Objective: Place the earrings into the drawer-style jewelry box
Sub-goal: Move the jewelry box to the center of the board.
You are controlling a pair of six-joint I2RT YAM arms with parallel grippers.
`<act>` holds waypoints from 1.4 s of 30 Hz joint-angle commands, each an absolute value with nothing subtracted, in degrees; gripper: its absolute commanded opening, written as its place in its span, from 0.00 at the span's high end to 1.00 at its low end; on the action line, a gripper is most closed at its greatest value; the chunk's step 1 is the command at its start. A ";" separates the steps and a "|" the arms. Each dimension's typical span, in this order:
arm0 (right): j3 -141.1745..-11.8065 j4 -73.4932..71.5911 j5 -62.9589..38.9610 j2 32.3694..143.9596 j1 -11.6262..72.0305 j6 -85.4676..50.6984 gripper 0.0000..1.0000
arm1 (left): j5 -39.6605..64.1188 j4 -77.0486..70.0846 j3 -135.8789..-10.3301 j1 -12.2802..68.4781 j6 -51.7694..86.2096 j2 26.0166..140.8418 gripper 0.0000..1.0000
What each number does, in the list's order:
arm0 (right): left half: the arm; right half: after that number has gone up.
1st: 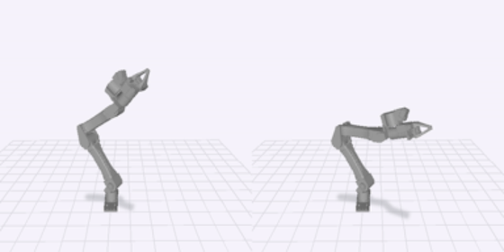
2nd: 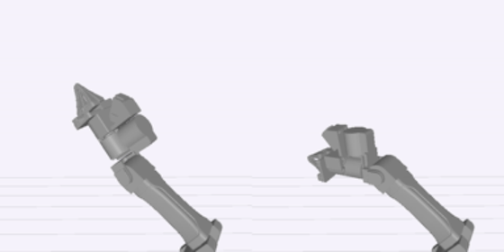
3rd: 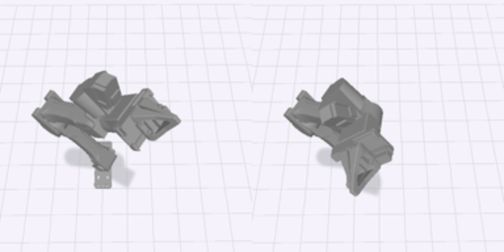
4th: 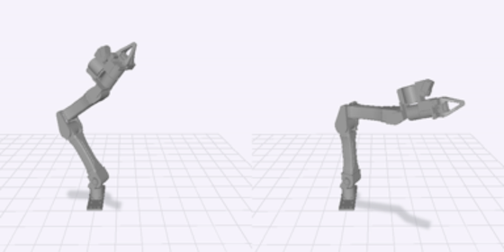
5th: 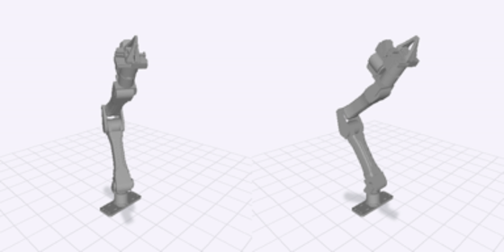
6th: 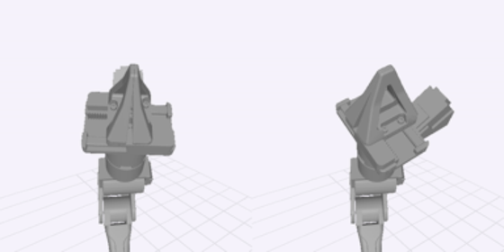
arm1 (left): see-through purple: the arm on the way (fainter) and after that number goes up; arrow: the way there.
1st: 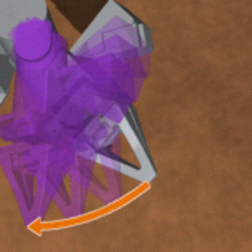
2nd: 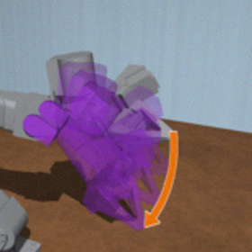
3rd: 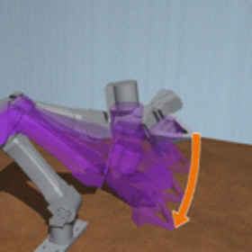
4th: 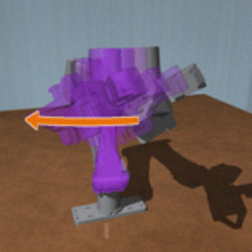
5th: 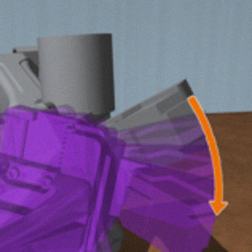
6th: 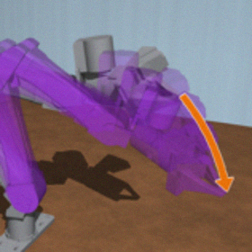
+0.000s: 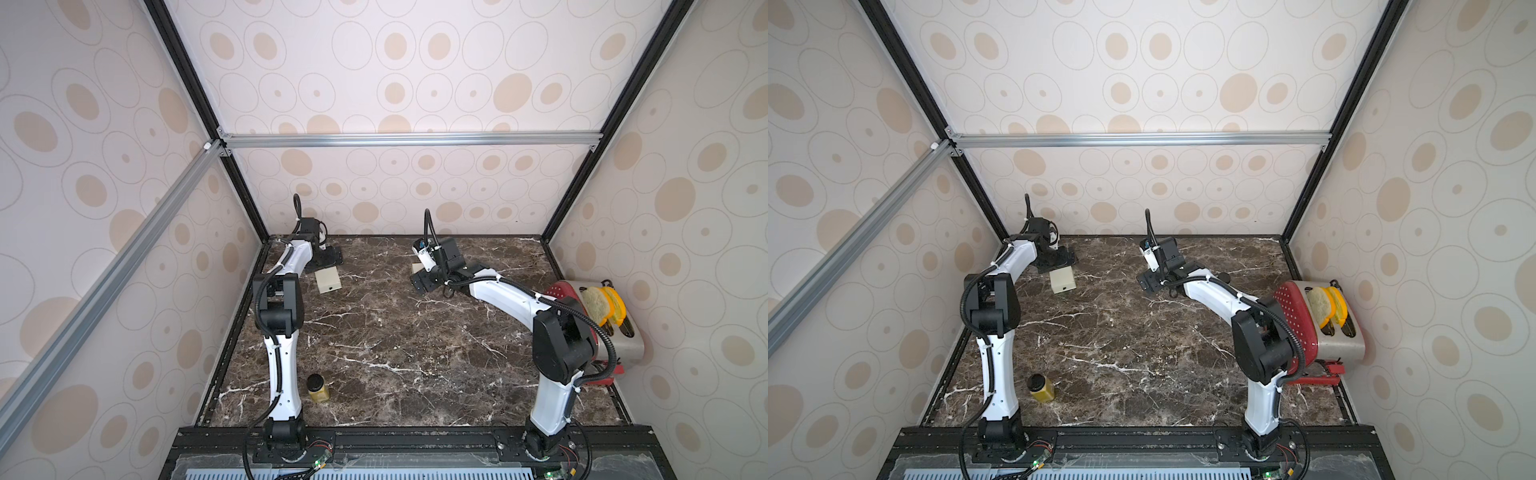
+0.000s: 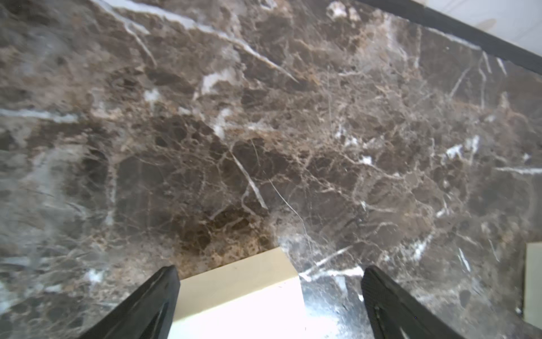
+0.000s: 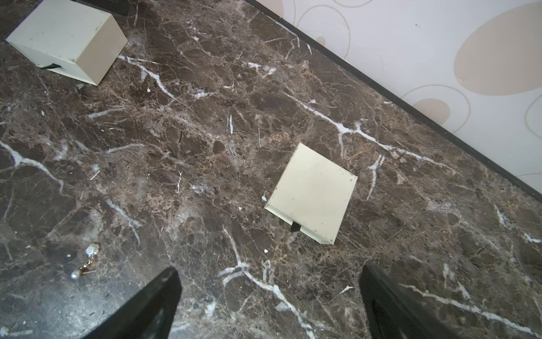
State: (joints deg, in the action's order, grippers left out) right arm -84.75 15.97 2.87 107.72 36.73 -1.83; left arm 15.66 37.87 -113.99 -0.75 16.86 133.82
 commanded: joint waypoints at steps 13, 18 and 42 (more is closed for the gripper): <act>-81.97 15.65 2.63 106.61 36.76 -2.55 0.01 | 22.69 41.09 -102.56 5.91 17.92 125.32 0.01; -81.30 15.34 2.30 106.79 36.79 -3.77 0.01 | 25.25 39.03 -97.61 7.73 20.77 121.61 0.01; -85.43 5.22 -20.41 115.74 36.75 -20.35 0.21 | 27.30 35.10 -97.15 8.10 22.27 123.07 0.01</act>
